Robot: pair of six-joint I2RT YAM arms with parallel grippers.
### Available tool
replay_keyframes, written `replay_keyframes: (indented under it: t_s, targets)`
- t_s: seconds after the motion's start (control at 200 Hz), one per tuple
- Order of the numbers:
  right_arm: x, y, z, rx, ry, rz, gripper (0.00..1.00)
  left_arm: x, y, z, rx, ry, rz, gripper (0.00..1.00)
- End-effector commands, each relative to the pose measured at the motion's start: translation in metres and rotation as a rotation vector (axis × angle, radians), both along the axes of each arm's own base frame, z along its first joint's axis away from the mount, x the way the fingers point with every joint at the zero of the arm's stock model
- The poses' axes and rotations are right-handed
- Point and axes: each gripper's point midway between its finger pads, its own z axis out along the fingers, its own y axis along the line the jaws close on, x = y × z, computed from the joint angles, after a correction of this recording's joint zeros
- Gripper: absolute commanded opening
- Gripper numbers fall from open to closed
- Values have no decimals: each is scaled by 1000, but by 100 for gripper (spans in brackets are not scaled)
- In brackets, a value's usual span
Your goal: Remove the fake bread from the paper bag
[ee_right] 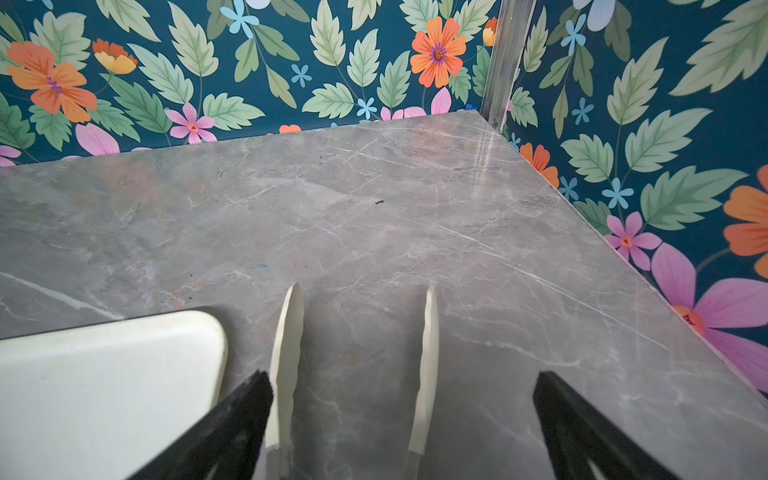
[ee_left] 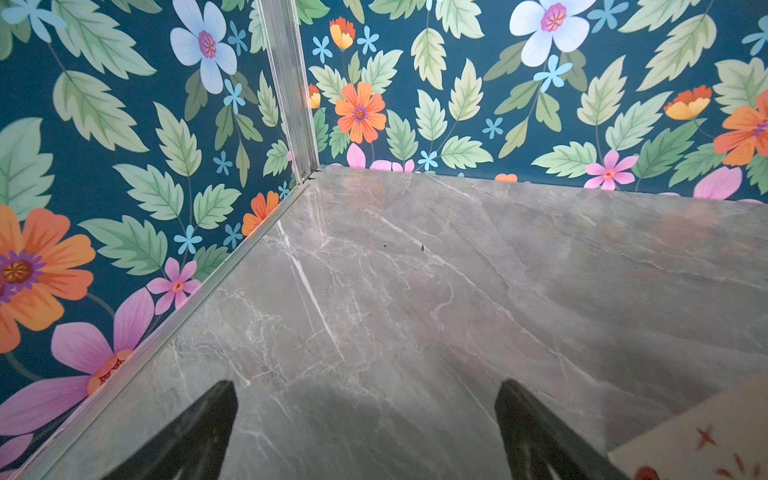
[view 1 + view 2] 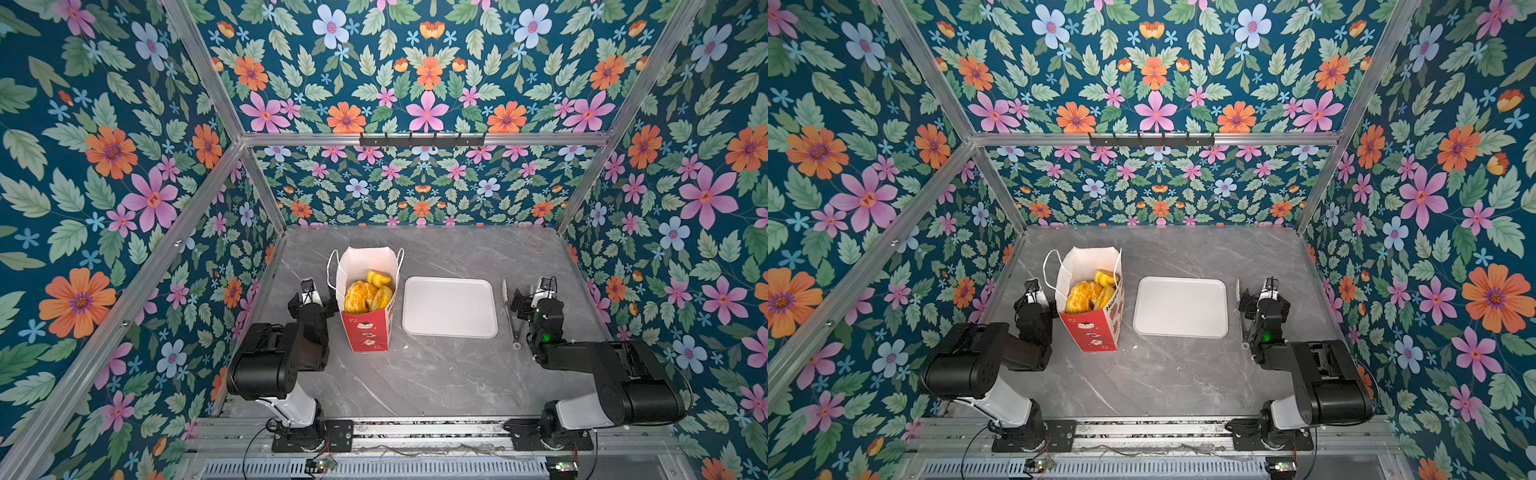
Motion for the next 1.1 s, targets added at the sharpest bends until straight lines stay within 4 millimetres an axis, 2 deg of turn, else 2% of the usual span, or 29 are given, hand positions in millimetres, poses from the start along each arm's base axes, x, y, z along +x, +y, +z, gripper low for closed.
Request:
replay_keyframes:
  t_s: [0.0,1.015,1.095]
  targets:
    - [2,1,3,5,-9,7,99,1,0,8,4,-30,-3,100]
    - [1,2,2,4,-6,8,99,1,0,7,4,-28,-3,100]
    - [1,0,7,-6,-24,2,99,1,0,8,4,-33,-3,100]
